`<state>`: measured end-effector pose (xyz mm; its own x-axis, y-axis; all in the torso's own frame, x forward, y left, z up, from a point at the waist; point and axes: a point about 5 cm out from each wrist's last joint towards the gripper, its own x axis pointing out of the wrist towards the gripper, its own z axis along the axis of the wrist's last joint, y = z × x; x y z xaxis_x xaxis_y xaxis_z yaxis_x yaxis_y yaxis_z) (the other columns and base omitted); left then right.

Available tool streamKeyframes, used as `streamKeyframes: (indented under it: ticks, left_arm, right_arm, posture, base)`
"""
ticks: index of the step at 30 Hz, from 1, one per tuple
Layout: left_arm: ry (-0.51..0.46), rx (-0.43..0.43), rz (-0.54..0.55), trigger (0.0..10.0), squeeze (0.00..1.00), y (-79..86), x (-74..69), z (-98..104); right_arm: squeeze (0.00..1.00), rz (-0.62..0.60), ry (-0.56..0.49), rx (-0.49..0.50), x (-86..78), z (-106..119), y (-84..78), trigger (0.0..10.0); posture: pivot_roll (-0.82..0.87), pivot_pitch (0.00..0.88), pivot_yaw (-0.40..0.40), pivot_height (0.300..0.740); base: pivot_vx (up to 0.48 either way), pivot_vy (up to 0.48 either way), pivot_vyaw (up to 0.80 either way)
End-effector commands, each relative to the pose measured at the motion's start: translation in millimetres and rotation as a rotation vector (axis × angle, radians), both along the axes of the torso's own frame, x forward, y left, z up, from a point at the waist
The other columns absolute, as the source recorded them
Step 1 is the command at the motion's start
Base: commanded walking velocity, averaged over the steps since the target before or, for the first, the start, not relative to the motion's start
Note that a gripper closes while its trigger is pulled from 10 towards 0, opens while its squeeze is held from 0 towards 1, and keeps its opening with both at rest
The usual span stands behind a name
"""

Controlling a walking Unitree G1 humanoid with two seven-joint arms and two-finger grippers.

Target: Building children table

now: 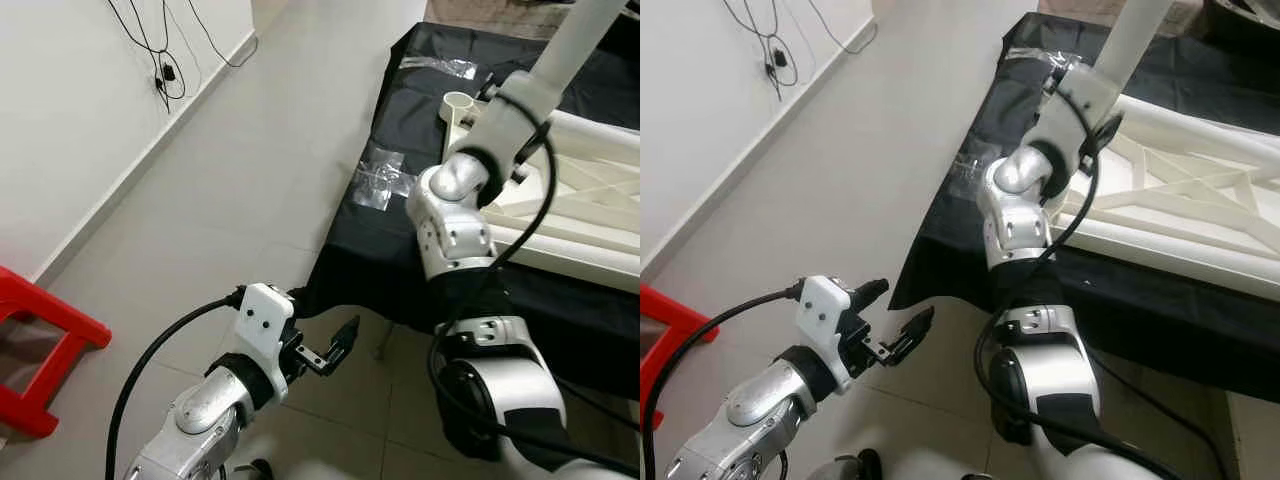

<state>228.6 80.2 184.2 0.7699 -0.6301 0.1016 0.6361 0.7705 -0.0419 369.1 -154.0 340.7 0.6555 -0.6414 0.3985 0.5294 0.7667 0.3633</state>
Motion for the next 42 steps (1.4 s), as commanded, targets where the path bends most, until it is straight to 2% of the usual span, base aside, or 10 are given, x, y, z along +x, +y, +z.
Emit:
streamKeyframes:
  ticks: [1,2,4,5,6,7,8,12,21,42]
  left_arm:
    - [0.022,-0.006,0.010,10.0,1.00,1.9,2.2,-4.2]
    - [0.011,0.005,0.030,10.0,1.00,3.6,6.6,-2.8]
    - [-0.016,0.042,0.067,10.0,1.00,6.3,13.9,0.5]
    - [-0.016,0.042,0.067,10.0,1.00,6.3,13.9,0.5]
    - [-0.047,0.087,0.099,10.0,0.25,8.4,20.4,3.9]
    - [-0.047,0.087,0.099,10.0,0.25,8.4,20.4,3.9]
    - [-0.075,0.135,0.136,10.0,0.00,11.0,30.3,7.9]
    - [-0.142,0.233,0.208,10.0,0.00,16.4,52.0,15.0]
    - [-0.155,0.277,0.237,10.0,0.00,18.7,73.6,14.3]
    - [-0.129,0.241,0.102,10.0,0.00,-17.0,94.4,2.8]
  right_arm:
    - [0.00,0.115,-0.079,-0.022,-4.0,11.5,9.5,10.0]
    - [0.00,0.312,-0.114,-0.037,-4.1,12.1,20.3,10.0]
    - [0.00,0.497,-0.115,-0.025,-4.5,4.9,31.9,10.0]
    - [0.00,0.497,-0.115,-0.025,-4.5,4.9,31.9,10.0]
    - [0.00,0.623,-0.107,-0.010,-5.5,-3.1,40.1,10.0]
    - [0.00,0.623,-0.107,-0.010,-5.5,-3.1,40.1,10.0]
    - [0.00,0.735,-0.070,0.018,-6.5,-17.9,47.7,10.0]
    - [0.00,0.894,-0.003,0.024,-15.2,-48.0,60.6,10.0]
    - [0.00,1.026,0.025,0.012,-28.9,-66.0,68.9,10.0]
    - [0.00,1.170,0.062,0.034,-48.2,-78.0,76.5,10.0]
  posture:
    - [0.11,0.174,-0.020,0.740]
    - [0.11,0.170,-0.018,0.740]
    - [0.11,0.165,-0.016,0.740]
    - [0.11,0.165,-0.016,0.740]
    - [0.10,0.164,-0.016,0.740]
    - [0.10,0.164,-0.016,0.740]
    - [0.10,0.160,-0.017,0.740]
    - [0.10,0.158,-0.014,0.740]
    - [0.09,0.151,-0.015,0.740]
    - [0.08,0.159,-0.012,0.740]
  base:
    - [0.000,0.000,0.00]
    - [0.000,0.000,0.00]
    - [0.000,0.000,0.00]
    - [0.000,0.000,0.00]
    - [0.000,0.000,0.00]
    - [0.000,0.000,0.00]
    - [0.000,0.000,0.00]
    - [0.000,0.000,0.00]
    - [0.000,0.000,0.00]
    - [0.000,0.000,0.00]
